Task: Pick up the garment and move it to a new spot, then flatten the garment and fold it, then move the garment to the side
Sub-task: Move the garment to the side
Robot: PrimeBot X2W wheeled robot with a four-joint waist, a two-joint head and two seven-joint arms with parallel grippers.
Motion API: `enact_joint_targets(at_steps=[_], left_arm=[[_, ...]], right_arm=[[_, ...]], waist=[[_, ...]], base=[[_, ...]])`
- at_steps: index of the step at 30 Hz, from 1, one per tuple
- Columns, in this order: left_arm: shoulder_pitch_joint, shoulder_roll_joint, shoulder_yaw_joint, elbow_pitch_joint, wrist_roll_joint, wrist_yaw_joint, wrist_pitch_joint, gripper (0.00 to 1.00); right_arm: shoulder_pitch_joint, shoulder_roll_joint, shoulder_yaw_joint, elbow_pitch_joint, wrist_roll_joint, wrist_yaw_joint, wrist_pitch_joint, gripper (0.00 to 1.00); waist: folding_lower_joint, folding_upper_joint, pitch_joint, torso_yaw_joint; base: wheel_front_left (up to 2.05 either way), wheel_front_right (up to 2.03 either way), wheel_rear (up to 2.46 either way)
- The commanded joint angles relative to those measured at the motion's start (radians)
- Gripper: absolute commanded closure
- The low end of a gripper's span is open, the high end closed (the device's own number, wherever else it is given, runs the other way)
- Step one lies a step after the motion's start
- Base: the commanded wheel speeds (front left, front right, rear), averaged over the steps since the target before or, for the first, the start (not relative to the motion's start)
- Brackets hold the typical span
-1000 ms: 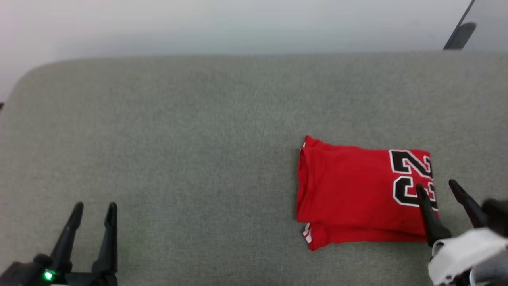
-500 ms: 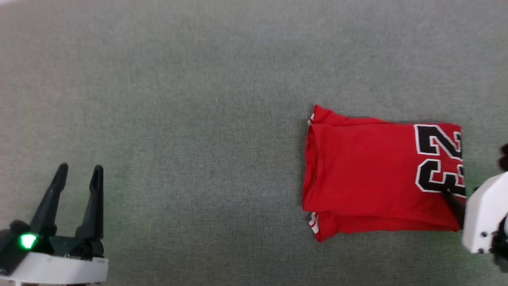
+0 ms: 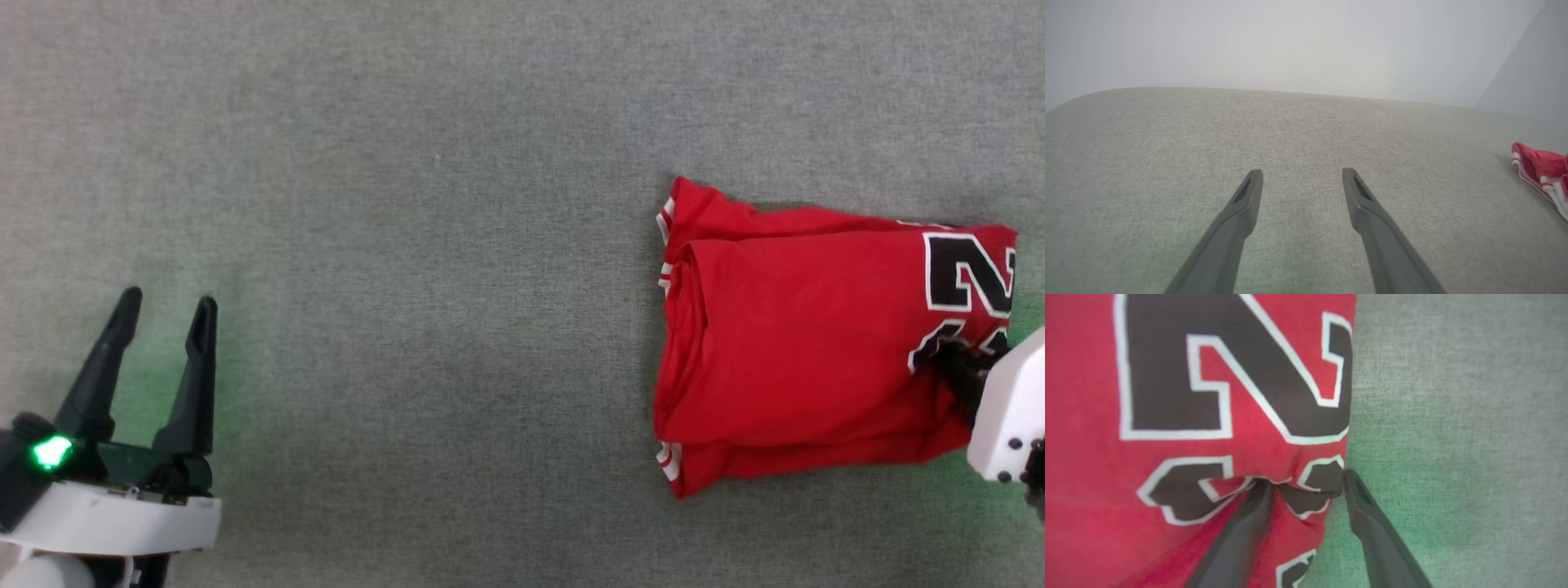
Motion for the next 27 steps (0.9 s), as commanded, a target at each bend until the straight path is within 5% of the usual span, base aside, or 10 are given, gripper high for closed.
enact_joint_targets(at_steps=[1, 11, 27], left_arm=[[-0.01, 0.003, -0.001, -0.005, 0.004, 0.001, 0.001, 0.0], [-0.025, 0.071, -0.015, -0.087, 0.043, 0.001, 0.001, 0.0], [-0.198, 0.288, -0.102, -0.275, 0.049, 0.001, 0.001, 0.0]], right_arm=[[-0.002, 0.011, 0.013, 0.049, 0.006, -0.001, -0.01, 1.0], [-0.004, 0.007, -0.084, 0.021, 0.082, -0.002, -0.192, 1.0], [-0.087, 0.007, -0.312, 0.066, 0.099, -0.002, -0.513, 1.0]], waist=[[0.0, 0.0, 0.001, -0.007], [0.0, 0.0, -0.015, -0.147], [0.0, 0.0, 0.095, -0.374]], base=[[0.0, 0.0, 0.0], [0.0, 0.0, 0.0], [0.0, 0.0, 0.0]])
